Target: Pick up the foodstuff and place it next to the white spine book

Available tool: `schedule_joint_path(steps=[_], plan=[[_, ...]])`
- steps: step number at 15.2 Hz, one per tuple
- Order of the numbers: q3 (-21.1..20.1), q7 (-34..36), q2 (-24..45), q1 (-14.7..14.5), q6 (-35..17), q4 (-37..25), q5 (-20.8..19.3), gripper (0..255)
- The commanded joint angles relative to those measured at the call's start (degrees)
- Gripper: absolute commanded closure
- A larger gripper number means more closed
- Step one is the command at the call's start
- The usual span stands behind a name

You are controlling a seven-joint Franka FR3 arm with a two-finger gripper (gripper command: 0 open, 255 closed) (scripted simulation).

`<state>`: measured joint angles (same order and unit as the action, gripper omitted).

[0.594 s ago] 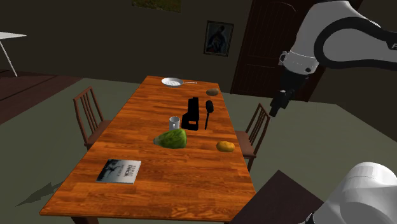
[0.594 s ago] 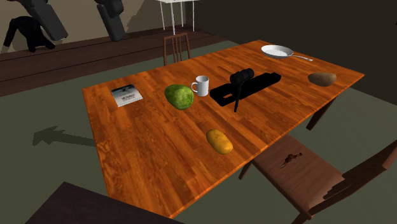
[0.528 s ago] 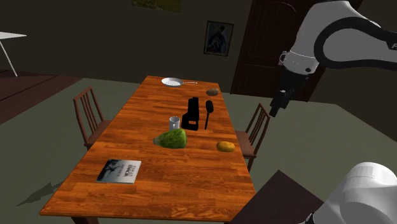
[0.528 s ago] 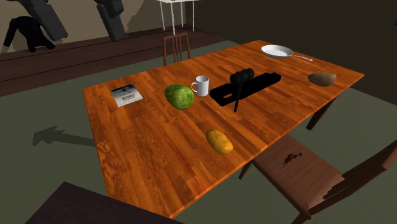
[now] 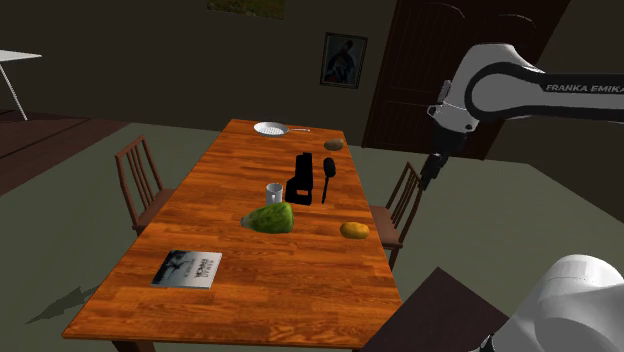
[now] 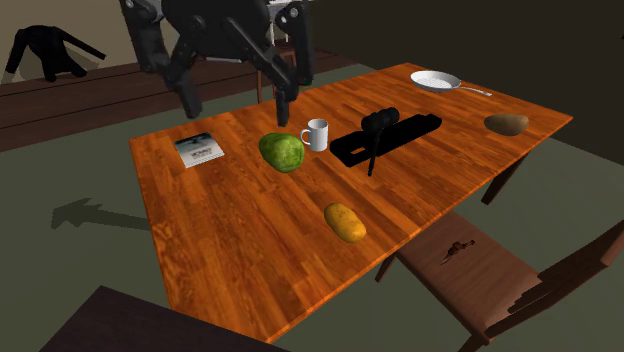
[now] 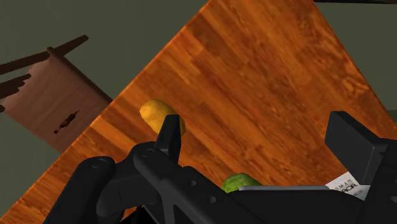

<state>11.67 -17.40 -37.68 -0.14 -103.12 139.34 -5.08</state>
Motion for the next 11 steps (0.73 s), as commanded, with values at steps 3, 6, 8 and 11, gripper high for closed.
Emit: schedule_joint_path(steps=[3, 6, 8, 11], plan=[[6.18, -8.99, 6.66, -0.81, -4.85, -0.55, 0.54, 0], [10.70, -16.07, 12.92, -1.93, -8.20, -2.04, 2.14, 0], [13.55, -21.11, 17.61, -2.83, -10.13, -3.54, 3.95, 0], [17.38, -29.26, 25.39, -4.14, -12.36, -6.53, 7.96, 0]])
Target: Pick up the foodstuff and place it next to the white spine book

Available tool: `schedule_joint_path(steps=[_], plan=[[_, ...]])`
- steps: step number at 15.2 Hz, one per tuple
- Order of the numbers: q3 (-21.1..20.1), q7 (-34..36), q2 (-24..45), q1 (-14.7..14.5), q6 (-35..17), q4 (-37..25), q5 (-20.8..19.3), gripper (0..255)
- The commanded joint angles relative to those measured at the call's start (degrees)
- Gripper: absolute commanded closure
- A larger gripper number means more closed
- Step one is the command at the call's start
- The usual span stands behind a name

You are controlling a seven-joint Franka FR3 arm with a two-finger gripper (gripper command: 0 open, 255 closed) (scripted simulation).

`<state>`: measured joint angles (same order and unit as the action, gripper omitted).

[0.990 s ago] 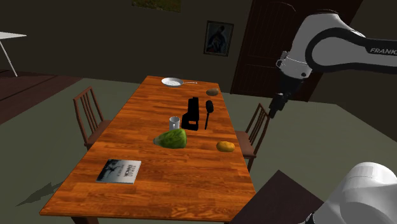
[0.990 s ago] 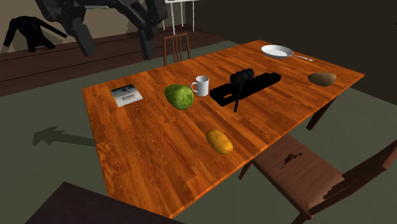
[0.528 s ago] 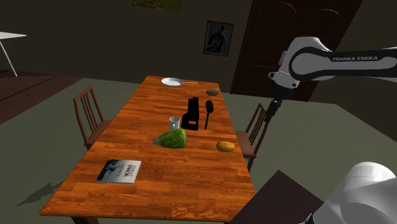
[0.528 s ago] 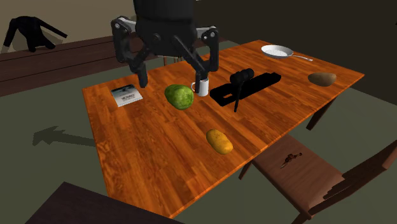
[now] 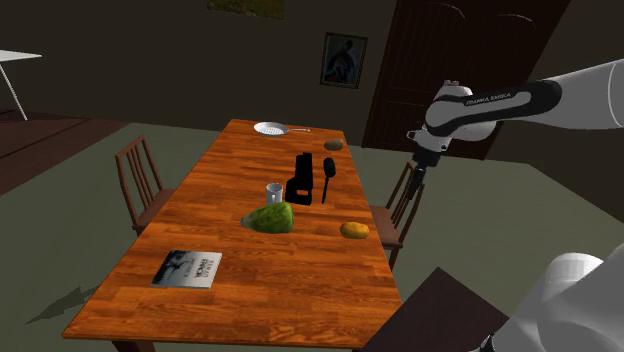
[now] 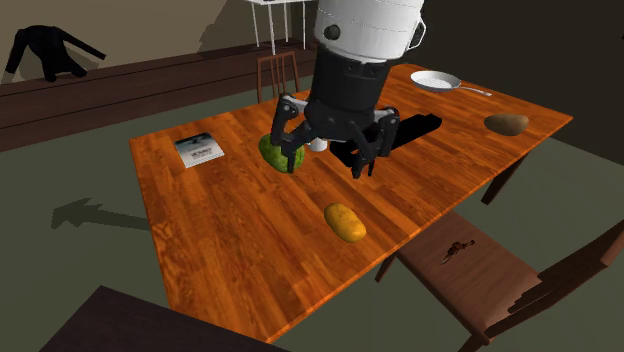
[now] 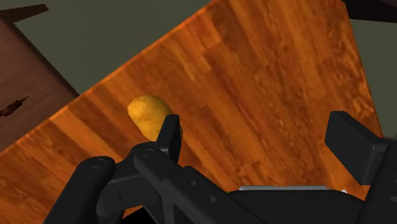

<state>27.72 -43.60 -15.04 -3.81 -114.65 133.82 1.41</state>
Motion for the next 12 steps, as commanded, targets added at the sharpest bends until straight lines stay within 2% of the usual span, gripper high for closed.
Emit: schedule_joint_path(steps=[1, 6, 12], plan=[[2.42, -5.93, 5.55, -0.82, -1.35, -2.22, 3.15, 0], [5.17, -20.53, 20.53, -0.52, -1.84, -9.71, 13.23, 0], [2.21, -34.19, 38.06, 4.84, 1.16, -21.64, 23.26, 0]])
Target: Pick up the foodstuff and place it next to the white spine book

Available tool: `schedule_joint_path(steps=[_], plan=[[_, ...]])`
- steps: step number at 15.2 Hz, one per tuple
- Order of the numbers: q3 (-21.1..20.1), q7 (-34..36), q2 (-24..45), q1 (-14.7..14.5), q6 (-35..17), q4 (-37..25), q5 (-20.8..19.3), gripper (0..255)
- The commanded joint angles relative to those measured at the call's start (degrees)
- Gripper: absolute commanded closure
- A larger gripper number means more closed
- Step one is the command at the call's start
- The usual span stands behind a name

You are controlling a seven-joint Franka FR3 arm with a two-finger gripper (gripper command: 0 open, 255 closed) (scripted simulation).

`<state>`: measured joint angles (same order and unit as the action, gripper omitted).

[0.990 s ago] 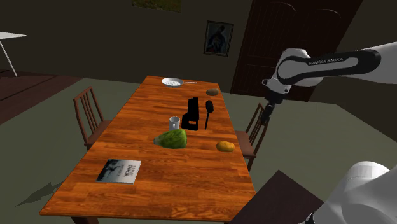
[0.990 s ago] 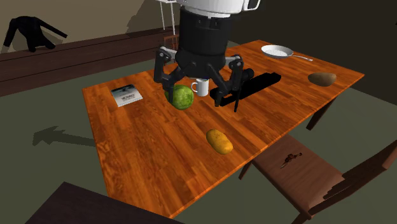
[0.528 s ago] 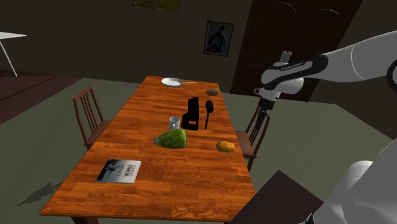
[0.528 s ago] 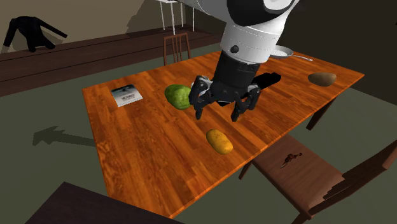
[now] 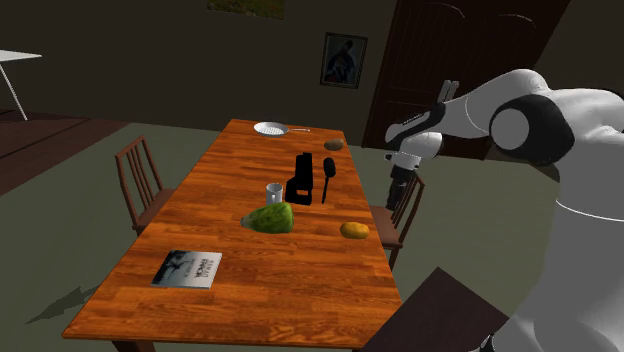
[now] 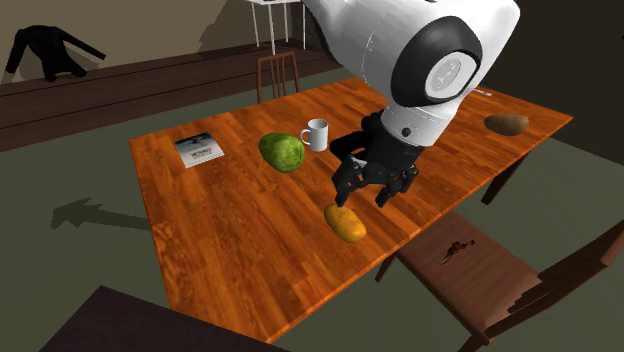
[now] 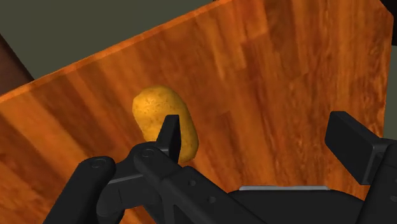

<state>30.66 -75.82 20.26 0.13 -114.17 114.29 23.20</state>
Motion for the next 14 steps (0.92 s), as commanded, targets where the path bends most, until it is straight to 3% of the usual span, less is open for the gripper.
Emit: schedule_joint_path(steps=[1, 7, 13, 14], plan=[[-1.54, -3.63, 5.49, 1.99, 1.36, -4.36, 2.60, 0], [-6.62, -10.63, 21.35, 8.24, 6.12, -19.67, 6.72, 0], [-11.35, -13.63, 38.00, 13.75, 12.63, -39.67, 7.57, 0], [-11.56, -13.67, 38.80, 13.99, 12.98, -40.72, 7.54, 0]])
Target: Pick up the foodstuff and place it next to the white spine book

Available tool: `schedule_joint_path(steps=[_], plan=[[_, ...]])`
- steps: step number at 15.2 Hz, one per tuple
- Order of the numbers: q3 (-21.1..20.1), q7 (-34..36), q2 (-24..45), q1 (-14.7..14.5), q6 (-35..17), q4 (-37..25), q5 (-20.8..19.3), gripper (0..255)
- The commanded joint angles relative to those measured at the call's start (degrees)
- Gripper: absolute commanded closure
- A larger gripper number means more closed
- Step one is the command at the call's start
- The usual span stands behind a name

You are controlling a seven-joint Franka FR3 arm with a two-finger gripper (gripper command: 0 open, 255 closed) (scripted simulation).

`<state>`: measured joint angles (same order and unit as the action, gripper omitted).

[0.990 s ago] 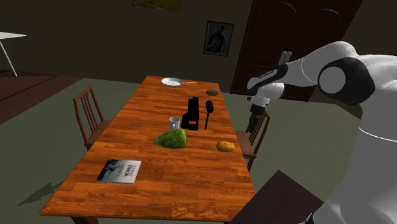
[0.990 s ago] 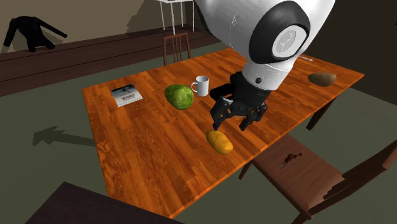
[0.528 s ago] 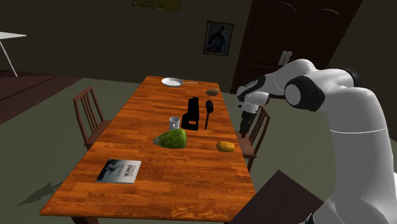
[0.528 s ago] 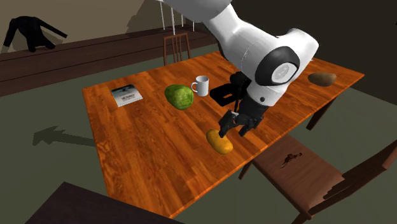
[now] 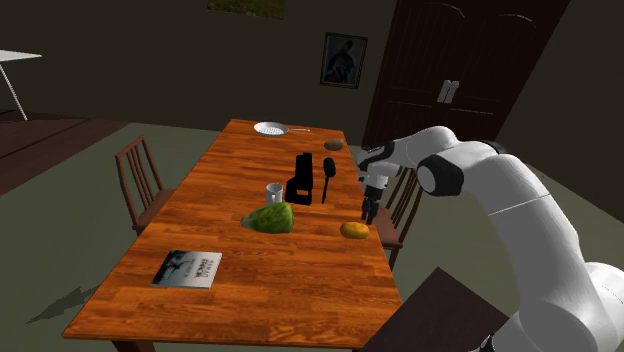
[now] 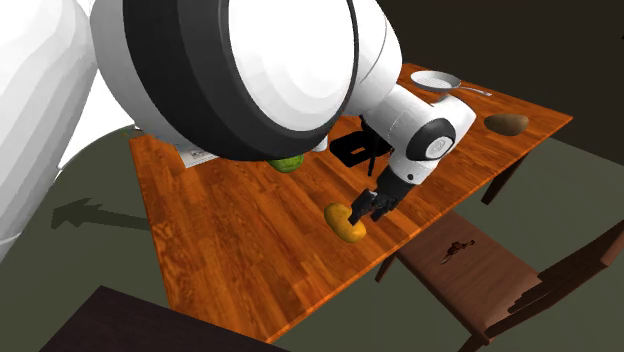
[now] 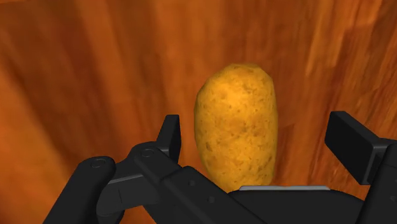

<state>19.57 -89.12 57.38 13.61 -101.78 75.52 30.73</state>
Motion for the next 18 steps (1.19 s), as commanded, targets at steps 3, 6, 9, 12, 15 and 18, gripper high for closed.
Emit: schedule_joint_path(steps=[3, 6, 9, 12, 15, 18], plan=[[-0.74, -0.78, 1.97, 0.00, -1.36, -0.21, 0.45, 0], [-1.05, -1.17, 2.37, -0.47, -3.24, 1.35, 0.91, 0], [-1.22, -1.37, 2.62, -0.71, -4.21, 2.10, 1.17, 0], [-1.22, -1.37, 2.62, -0.70, -4.21, 2.09, 1.17, 0], [-1.22, -1.37, 2.62, -0.70, -4.21, 2.09, 1.16, 0], [-1.22, -1.37, 2.62, -0.71, -4.21, 2.10, 1.17, 255]])
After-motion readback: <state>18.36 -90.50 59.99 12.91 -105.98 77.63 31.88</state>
